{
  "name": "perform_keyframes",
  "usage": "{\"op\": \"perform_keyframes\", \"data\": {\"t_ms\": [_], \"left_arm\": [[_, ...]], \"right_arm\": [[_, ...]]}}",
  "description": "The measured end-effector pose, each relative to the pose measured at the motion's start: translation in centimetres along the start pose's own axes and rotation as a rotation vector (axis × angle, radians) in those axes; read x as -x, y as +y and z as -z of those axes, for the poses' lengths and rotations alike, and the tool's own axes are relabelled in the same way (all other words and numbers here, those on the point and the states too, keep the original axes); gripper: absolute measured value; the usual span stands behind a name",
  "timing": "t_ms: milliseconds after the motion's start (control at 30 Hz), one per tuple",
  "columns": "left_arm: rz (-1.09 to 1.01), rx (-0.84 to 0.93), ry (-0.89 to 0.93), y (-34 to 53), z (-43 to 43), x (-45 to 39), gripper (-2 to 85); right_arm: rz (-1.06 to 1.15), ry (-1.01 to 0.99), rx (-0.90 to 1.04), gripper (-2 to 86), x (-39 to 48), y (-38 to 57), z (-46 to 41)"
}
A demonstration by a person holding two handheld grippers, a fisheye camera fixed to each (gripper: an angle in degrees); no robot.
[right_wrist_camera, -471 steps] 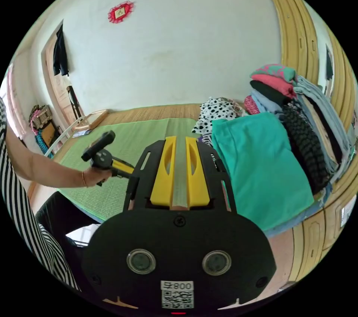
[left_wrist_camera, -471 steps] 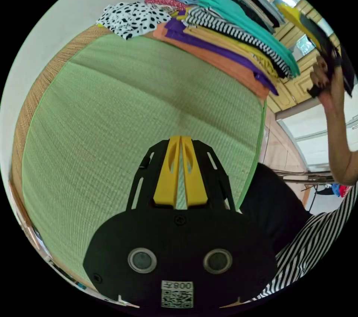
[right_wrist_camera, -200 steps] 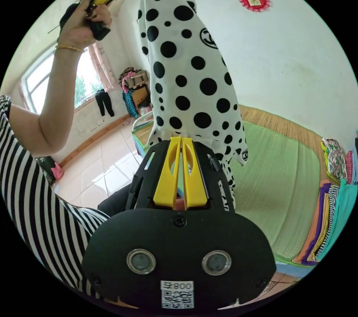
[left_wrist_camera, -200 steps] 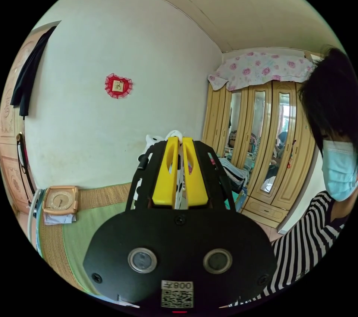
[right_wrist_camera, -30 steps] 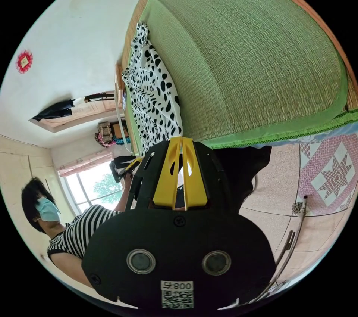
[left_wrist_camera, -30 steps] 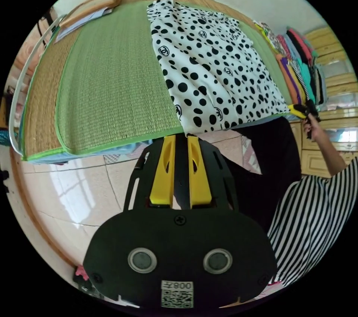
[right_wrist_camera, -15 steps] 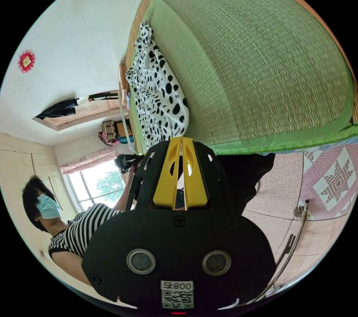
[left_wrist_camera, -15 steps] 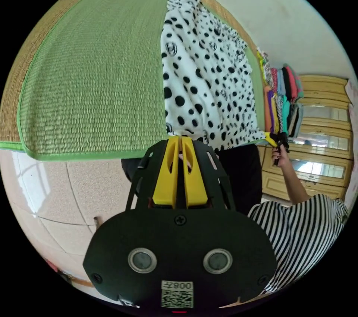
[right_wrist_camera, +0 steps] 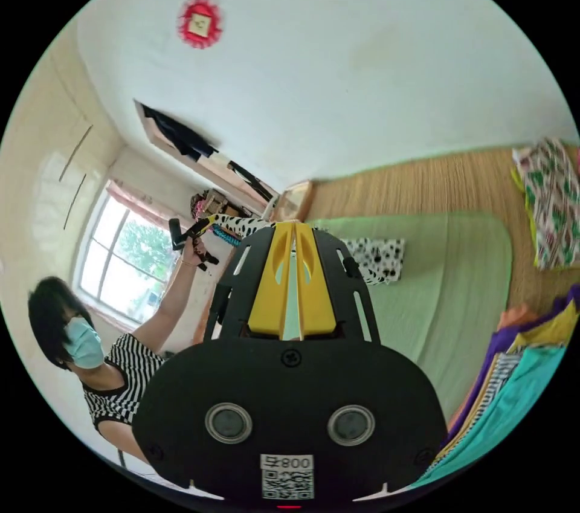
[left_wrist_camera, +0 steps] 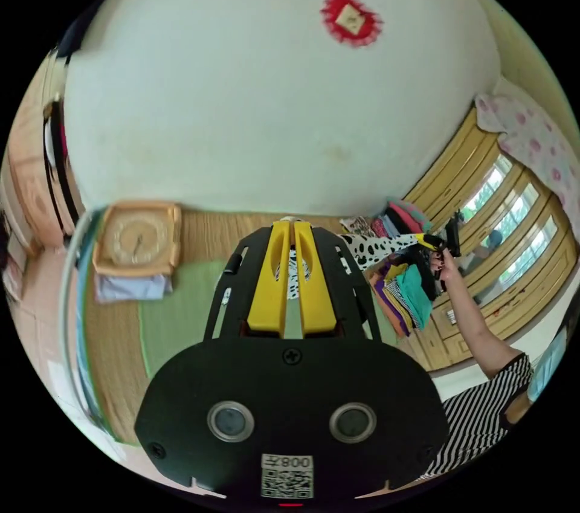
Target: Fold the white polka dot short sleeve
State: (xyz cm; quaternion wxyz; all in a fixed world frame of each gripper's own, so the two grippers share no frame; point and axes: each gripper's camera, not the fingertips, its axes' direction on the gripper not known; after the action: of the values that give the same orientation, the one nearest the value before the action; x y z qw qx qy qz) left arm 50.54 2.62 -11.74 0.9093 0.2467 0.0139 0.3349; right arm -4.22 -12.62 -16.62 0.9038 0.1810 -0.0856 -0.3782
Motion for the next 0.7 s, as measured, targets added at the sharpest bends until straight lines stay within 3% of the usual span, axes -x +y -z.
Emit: {"op": "perform_keyframes", "data": {"t_ms": [200, 367, 500, 700], "left_arm": [[-0.154, -0.054, -0.051, -1.0, 5.8, -5.0, 0.9], [-0.152, 0.045, 0.009, 6.4, 6.7, -4.4, 0.9], [-0.077, 0.176, 0.049, 14.1, 4.4, -2.3, 0.8], [0.214, 0.49, 0.07, 28.4, -4.7, 4.8, 0.8]], "right_arm": [[0.147, 0.003, -0.088, 0.2, 6.2, 1.1, 4.8], [0.124, -0.049, -0.04, 0.2, 5.0, 8.7, 4.3], [-0.019, -0.078, 0.075, 0.2, 0.7, 18.2, 0.6], [-0.401, -0.078, 0.204, 0.2, -9.3, 33.0, -6.3]]}}
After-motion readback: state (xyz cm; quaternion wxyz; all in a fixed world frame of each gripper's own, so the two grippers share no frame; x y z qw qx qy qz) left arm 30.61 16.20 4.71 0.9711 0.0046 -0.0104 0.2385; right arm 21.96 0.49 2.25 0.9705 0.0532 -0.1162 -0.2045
